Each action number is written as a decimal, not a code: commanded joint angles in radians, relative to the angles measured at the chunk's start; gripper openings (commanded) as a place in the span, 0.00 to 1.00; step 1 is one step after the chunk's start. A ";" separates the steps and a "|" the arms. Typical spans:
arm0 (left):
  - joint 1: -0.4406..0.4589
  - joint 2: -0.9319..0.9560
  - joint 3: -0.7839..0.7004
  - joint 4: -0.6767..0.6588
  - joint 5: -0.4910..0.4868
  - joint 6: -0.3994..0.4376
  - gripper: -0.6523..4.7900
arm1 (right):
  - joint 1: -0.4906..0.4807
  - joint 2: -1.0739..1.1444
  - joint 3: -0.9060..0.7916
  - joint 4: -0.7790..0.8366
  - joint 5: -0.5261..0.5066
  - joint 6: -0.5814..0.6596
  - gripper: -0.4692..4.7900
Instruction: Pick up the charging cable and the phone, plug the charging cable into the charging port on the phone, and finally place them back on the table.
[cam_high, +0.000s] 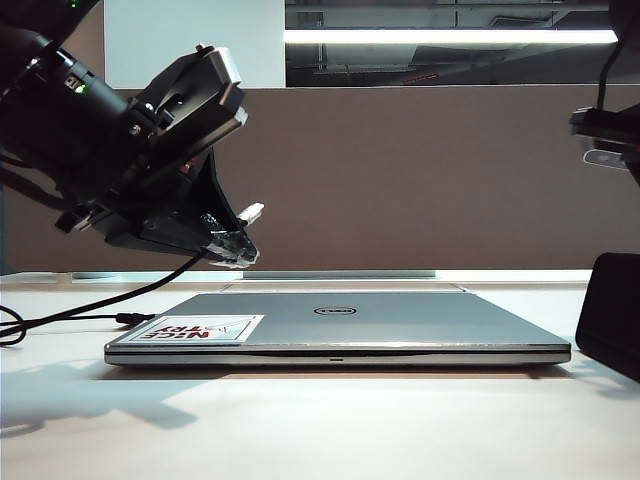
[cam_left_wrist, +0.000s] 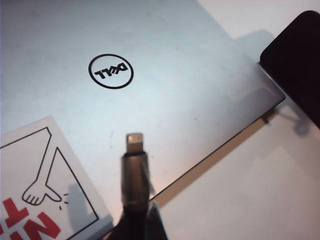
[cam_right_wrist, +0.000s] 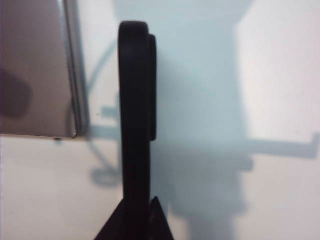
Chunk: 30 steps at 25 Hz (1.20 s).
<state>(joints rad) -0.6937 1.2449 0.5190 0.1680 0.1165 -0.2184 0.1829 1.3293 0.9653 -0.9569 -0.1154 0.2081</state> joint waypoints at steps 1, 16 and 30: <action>0.000 -0.004 0.002 0.013 0.003 -0.002 0.11 | 0.004 0.008 -0.001 0.004 -0.032 -0.003 0.09; 0.000 -0.004 0.002 0.013 0.003 -0.002 0.11 | 0.005 0.077 -0.003 0.027 -0.126 -0.004 0.21; 0.000 -0.004 0.002 0.012 0.003 -0.003 0.11 | 0.005 0.109 -0.004 0.064 -0.126 -0.026 0.30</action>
<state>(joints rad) -0.6937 1.2449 0.5190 0.1680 0.1165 -0.2184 0.1875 1.4418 0.9565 -0.9115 -0.2359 0.1883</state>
